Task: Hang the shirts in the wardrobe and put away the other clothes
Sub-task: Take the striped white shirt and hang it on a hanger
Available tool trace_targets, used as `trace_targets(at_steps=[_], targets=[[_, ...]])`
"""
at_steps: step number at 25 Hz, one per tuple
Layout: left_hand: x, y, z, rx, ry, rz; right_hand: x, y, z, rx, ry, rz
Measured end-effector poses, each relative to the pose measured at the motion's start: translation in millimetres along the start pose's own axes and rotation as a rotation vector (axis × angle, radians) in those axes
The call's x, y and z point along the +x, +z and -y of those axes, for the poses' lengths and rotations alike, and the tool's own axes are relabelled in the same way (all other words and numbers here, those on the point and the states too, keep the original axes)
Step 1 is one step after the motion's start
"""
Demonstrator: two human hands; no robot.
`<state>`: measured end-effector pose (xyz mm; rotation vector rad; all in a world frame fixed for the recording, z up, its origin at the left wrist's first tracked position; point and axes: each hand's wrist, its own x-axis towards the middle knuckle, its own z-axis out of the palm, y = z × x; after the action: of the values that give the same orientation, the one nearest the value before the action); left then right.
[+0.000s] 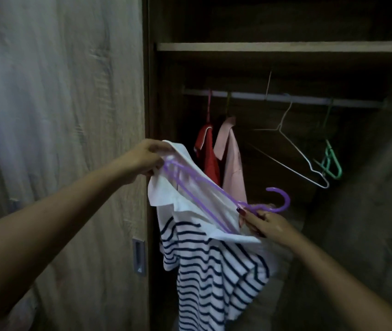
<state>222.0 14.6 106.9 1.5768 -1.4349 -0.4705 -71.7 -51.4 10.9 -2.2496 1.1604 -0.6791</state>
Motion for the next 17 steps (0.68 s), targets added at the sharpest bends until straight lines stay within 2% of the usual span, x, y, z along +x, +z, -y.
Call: trace_targets(at_steps=[3, 7, 10, 12, 13, 15, 17], targets=[[-6, 6, 7, 0.255, 0.158, 0.101, 5, -15, 9, -0.197, -0.044, 0.153], [-11, 25, 1, 0.479, 0.356, 0.225, 24, -20, 31, -0.029, -0.181, 0.069], [-13, 34, 12, 0.492, 0.474, 0.334, 33, -22, 49, -0.087, -0.245, 0.093], [-11, 32, 24, 0.376, 0.468, 0.314, 40, -27, 54, -0.064, -0.248, 0.015], [-8, 30, 32, 0.345, 0.489, 0.253, 40, -31, 57, -0.038, -0.247, 0.000], [-1, 27, 48, 0.456, 0.584, 0.142, 38, -37, 59, 0.004, -0.251, 0.002], [3, 26, 62, 0.470, 0.609, 0.168, 36, -39, 66, 0.015, -0.288, -0.010]])
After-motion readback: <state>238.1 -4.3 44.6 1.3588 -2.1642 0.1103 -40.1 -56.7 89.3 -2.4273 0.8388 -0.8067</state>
